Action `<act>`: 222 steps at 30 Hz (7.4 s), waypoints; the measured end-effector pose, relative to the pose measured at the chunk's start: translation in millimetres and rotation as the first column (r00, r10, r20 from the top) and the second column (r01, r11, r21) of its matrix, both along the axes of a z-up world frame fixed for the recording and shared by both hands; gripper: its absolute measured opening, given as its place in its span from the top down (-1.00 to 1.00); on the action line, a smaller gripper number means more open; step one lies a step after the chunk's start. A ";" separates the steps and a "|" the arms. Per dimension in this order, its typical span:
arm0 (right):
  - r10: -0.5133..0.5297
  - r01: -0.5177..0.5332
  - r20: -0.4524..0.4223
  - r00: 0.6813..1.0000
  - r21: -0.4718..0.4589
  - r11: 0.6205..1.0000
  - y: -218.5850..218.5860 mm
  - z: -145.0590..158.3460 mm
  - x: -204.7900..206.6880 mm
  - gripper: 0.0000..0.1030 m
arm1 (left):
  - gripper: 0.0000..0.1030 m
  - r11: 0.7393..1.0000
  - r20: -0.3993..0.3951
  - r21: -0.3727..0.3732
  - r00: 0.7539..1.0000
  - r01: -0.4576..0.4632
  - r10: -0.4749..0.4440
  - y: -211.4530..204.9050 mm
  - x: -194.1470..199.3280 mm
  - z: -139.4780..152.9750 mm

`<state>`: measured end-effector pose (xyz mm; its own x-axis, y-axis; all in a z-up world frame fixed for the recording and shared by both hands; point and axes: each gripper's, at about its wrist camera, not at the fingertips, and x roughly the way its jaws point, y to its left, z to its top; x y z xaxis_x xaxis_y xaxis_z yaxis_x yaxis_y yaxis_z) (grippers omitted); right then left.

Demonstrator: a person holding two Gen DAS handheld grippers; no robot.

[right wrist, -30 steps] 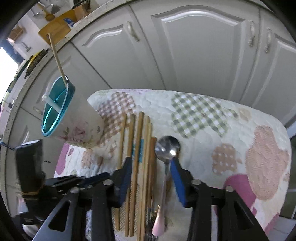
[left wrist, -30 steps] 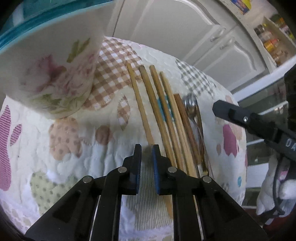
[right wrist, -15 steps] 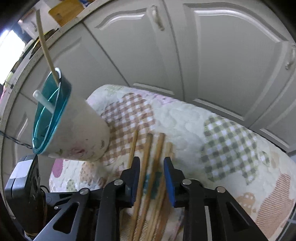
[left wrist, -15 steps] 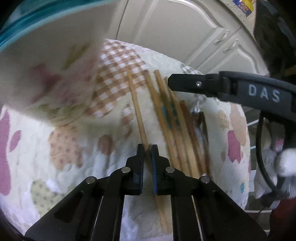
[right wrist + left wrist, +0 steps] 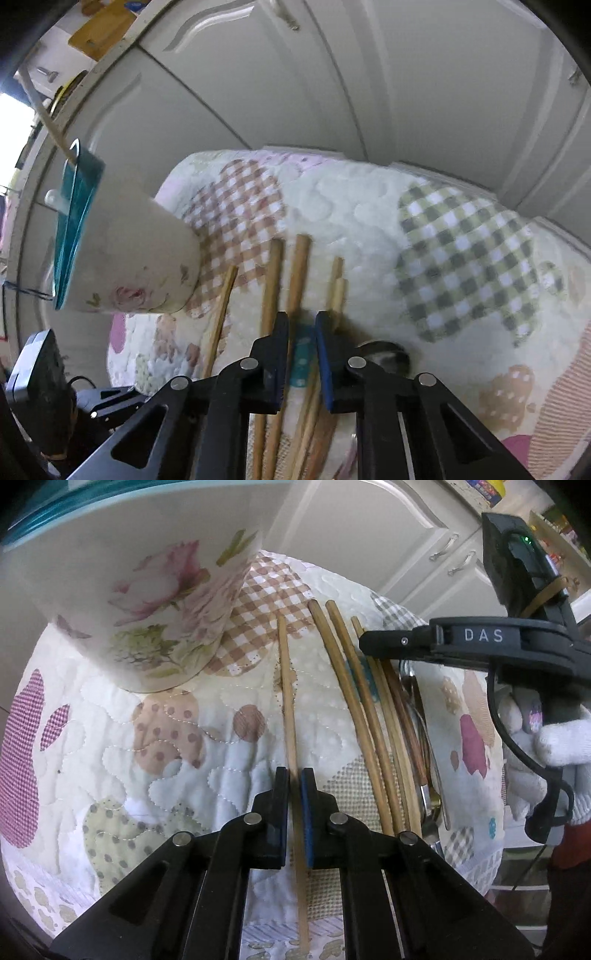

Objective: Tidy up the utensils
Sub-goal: 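Close the left gripper on a single wooden chopstick, then lift the chopstick with the left gripper toward the cup, then lower both held chopsticks into the teal-lidded cup and open both grippers, then move both grippers back over the remaining utensils on the quilt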

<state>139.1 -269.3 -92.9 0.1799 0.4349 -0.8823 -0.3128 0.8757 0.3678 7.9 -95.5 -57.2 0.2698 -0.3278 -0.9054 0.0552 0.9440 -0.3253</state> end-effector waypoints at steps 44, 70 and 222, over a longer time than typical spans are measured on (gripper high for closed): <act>0.087 -0.083 0.034 0.996 -0.088 0.993 29.2 -13.4 -52.2 0.82 | 0.91 0.975 0.050 0.196 0.992 0.107 -0.119 -30.1 39.7 8.2; 0.074 -0.059 0.129 0.989 -0.122 0.991 9.8 22.2 -92.3 0.85 | 0.92 0.998 0.352 -0.039 0.935 0.055 -0.038 47.2 -43.1 157.2; -0.147 0.168 0.399 0.905 -0.019 0.986 -61.0 144.5 -180.5 0.19 | 0.53 0.984 0.458 0.171 0.888 -0.049 -0.036 -40.5 -39.0 160.5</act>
